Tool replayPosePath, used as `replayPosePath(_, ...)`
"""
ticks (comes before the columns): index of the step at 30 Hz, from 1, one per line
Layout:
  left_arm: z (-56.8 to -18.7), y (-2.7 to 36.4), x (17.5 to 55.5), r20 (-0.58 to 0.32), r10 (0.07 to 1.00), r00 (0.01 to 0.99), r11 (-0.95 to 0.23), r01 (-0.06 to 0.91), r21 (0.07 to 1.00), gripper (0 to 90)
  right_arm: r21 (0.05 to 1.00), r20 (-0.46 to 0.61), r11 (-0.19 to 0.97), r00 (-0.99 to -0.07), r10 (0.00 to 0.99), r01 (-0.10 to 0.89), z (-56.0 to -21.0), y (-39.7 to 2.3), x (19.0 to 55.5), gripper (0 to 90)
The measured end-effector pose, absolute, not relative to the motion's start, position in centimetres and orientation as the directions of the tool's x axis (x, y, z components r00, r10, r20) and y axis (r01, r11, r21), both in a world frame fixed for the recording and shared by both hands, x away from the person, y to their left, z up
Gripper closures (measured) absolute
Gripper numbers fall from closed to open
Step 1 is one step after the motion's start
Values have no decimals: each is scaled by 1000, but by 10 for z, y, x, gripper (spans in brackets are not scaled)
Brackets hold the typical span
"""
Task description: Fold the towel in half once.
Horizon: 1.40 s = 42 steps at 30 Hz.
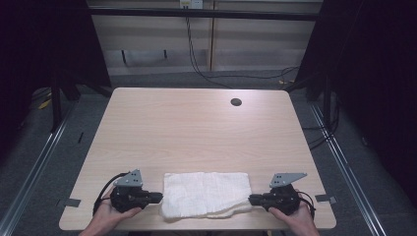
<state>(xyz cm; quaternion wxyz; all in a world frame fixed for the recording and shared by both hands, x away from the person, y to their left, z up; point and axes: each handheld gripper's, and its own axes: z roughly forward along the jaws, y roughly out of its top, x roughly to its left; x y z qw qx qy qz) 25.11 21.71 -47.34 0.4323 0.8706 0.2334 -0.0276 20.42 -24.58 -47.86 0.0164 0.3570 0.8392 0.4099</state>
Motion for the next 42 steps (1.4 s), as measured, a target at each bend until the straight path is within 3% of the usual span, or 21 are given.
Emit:
replayPosePath(8, -468, 220, 258, -264, 403, 876, -481, 449, 753, 818, 718, 274, 388, -748, 605, 578, -469, -243, 199, 762)
replayPosePath(17, -464, 204, 279, -245, 455, 856, -473, 466, 747, 599, 740, 271, 365, -748, 606, 565, -456, -224, 212, 618)
replayPosePath(20, -465, 196, 285, -231, 440, 868, -509, 453, 731, 614, 729, 257, 403, -767, 588, 553, -461, -207, 218, 591)
replayPosePath(23, -470, 187, 294, -233, 412, 881, -532, 440, 724, 739, 703, 269, 434, -776, 571, 563, -468, -189, 223, 575)
replayPosePath(26, -478, 181, 296, -246, 433, 867, -511, 461, 725, 748, 691, 268, 451, -779, 566, 565, -474, -175, 225, 552)
replayPosePath(29, -484, 181, 298, -236, 457, 858, -522, 473, 710, 687, 681, 272, 466, -786, 555, 564, -479, -169, 223, 532)
replayPosePath(39, -497, 179, 303, -198, 471, 859, -551, 462, 695, 676, 644, 158, 578, -826, 541, 501, -491, -162, 214, 498)
replayPosePath(42, -497, 176, 301, -208, 472, 857, -546, 469, 694, 602, 662, 110, 576, -823, 557, 478, -493, -158, 208, 491)
